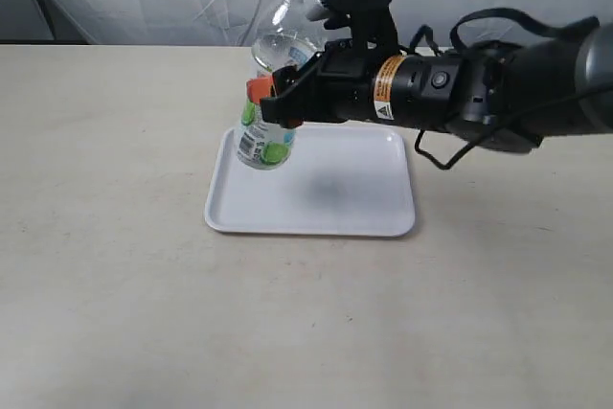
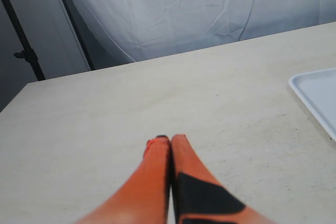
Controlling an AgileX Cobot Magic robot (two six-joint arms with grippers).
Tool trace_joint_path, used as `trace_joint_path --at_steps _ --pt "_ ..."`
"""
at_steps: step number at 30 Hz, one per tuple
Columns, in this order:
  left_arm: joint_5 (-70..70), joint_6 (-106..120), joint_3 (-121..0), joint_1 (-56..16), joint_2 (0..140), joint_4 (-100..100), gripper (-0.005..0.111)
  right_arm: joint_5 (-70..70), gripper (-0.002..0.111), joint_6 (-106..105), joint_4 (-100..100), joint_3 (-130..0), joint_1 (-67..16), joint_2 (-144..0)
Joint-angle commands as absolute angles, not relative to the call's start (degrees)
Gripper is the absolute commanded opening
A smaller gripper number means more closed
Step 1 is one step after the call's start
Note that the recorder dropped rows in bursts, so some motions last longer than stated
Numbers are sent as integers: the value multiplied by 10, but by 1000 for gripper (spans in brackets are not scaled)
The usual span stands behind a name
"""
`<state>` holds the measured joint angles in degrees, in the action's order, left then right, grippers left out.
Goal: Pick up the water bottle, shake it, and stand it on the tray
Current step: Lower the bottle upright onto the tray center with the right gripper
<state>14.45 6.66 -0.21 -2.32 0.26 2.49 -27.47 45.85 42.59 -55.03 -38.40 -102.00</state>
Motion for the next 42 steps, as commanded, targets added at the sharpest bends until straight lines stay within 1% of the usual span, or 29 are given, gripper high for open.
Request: trace_joint_path --at_steps 1,5,12,16,21,32,33,35,40,41,42 --pt "137 65 0 -23 0 25 0 -330 -1 203 158 -501 -402 -1014" --pt "137 65 0 -23 0 25 0 -292 -1 129 153 -486 -407 -1016" --pt "137 65 0 -23 0 25 0 -284 -1 95 146 -482 -407 -1025" --pt "137 65 0 -23 0 25 0 -302 -1 56 40 -482 -406 -1053" --pt "137 65 0 -23 0 25 0 -305 -1 56 32 -482 -407 -1079" --pt "137 65 0 -23 0 25 0 -304 -1 56 44 -482 -407 -1081" --pt "137 65 0 -23 0 25 0 -299 1 56 44 -482 -407 -1081" --pt "137 65 0 -23 0 25 0 -292 12 56 46 -482 -407 -1081" --pt "137 65 0 -23 0 25 0 -268 56 59 46 -482 -407 -1076" --pt "137 65 0 -23 0 25 0 -263 62 59 46 -482 -407 -1076" --pt "137 65 0 -23 0 25 0 -260 66 59 46 -482 -407 -1075"
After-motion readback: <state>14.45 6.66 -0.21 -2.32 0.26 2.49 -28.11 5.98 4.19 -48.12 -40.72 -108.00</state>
